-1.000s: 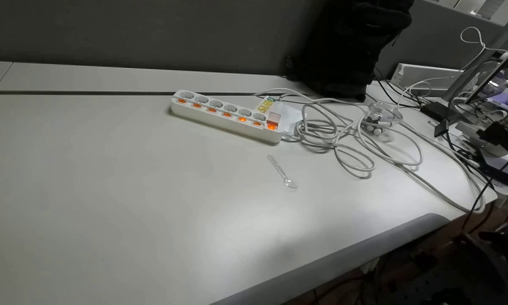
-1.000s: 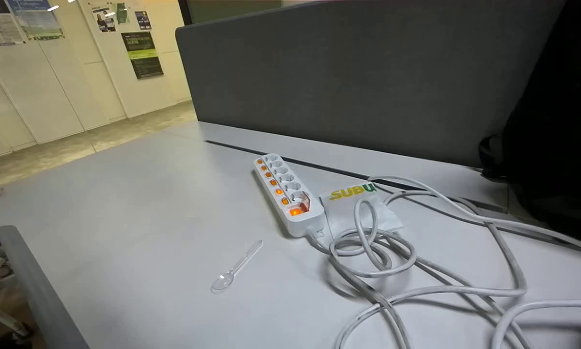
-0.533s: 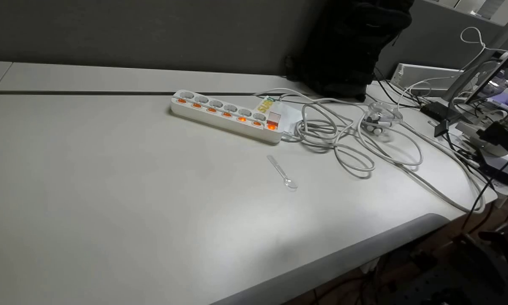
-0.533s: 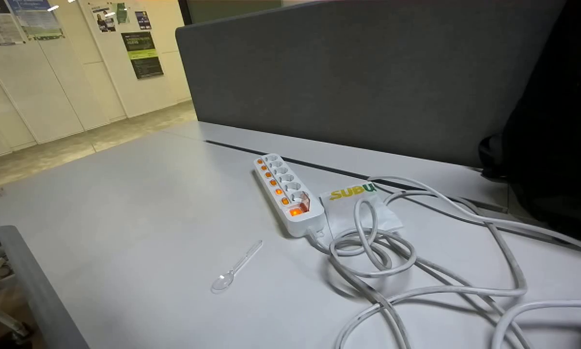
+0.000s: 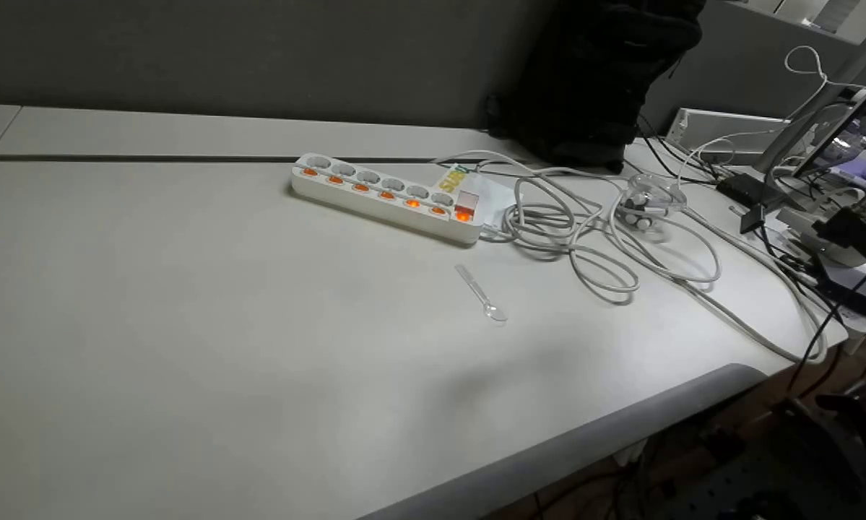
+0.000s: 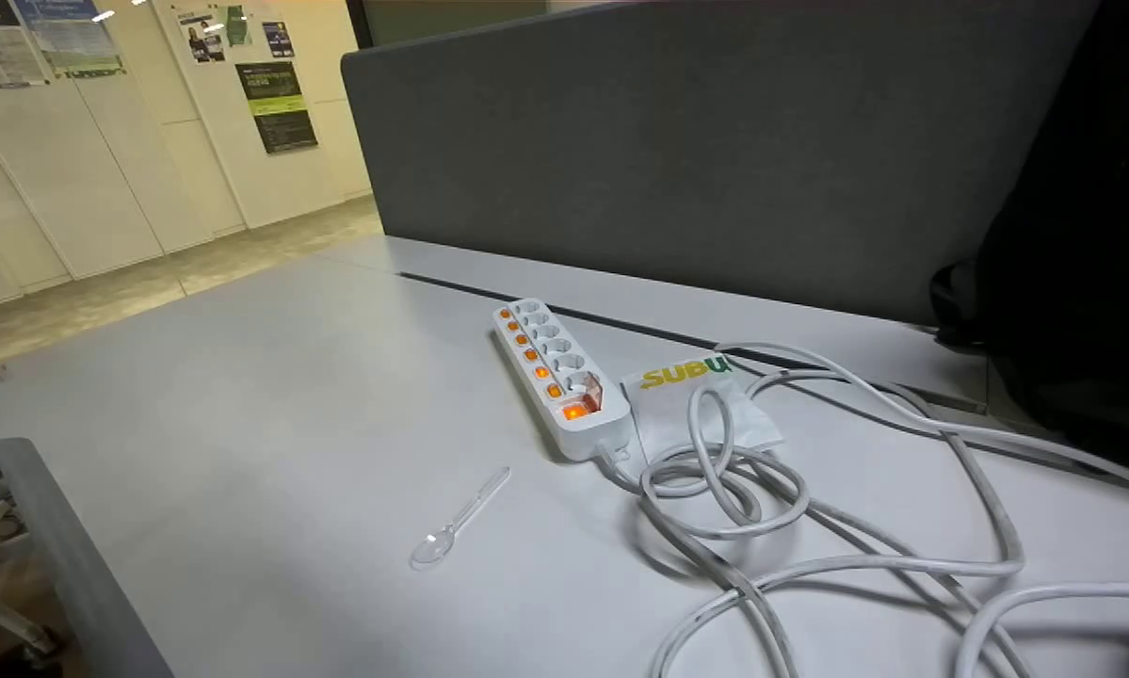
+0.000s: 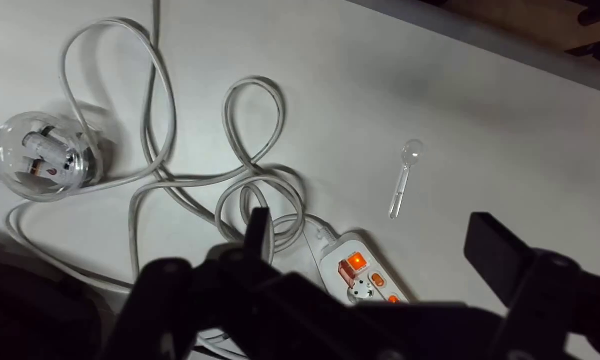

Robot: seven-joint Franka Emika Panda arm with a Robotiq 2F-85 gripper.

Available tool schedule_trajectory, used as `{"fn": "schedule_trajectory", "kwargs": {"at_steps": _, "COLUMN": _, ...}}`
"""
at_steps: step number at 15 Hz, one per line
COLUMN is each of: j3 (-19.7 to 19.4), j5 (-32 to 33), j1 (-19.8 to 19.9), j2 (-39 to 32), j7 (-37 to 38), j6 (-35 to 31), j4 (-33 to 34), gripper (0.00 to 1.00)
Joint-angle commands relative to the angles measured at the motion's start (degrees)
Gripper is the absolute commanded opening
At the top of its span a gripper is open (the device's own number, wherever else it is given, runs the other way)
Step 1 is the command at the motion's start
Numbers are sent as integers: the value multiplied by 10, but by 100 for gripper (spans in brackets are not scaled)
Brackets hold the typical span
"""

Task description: Turn off the third switch from the right

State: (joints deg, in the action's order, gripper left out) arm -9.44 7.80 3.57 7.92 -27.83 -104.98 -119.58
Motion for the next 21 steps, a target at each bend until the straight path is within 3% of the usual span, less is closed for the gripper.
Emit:
{"fn": "schedule_trajectory", "kwargs": {"at_steps": 1, "j3": 22, "j5": -7, "j1": -3, "j2": -54, "j7": 40, "j6": -24, "j4": 4, "gripper": 100}}
{"fn": "schedule_trajectory", "kwargs": {"at_steps": 3, "j3": 34, "j5": -21, "j1": -6, "j2": -87, "j7": 47, "j6": -35, "j4": 5, "gripper": 100}}
{"fn": "schedule_trajectory", "kwargs": {"at_steps": 4, "j3": 42, "j5": -29, "j1": -8, "j2": -103, "j7": 48, "j6": -40, "j4": 5, "gripper": 75}}
{"fn": "schedule_trajectory", "kwargs": {"at_steps": 6, "j3": 56, "j5": -38, "j1": -11, "j2": -132, "j7": 56, "j6": -47, "j4": 9, "gripper": 68}}
{"fn": "schedule_trajectory", "kwargs": {"at_steps": 12, "j3": 80, "j5": -46, "j1": -15, "j2": -199, "j7": 88, "j6": -76, "j4": 31, "gripper": 25}}
{"fn": "schedule_trajectory", "kwargs": {"at_steps": 15, "j3": 80, "j5": -34, "j1": -17, "j2": -217, "j7": 120, "j6": -123, "j4": 30, "gripper": 5}}
{"fn": "schedule_trajectory", "kwargs": {"at_steps": 17, "j3": 79, "j5": -36, "j1": -20, "j2": -225, "j7": 164, "j6": -172, "j4": 24, "gripper": 0}}
{"fn": "schedule_trajectory", "kwargs": {"at_steps": 21, "j3": 76, "j5": -40, "j1": -31, "j2": -247, "j7": 273, "j6": -265, "j4": 21, "gripper": 0}}
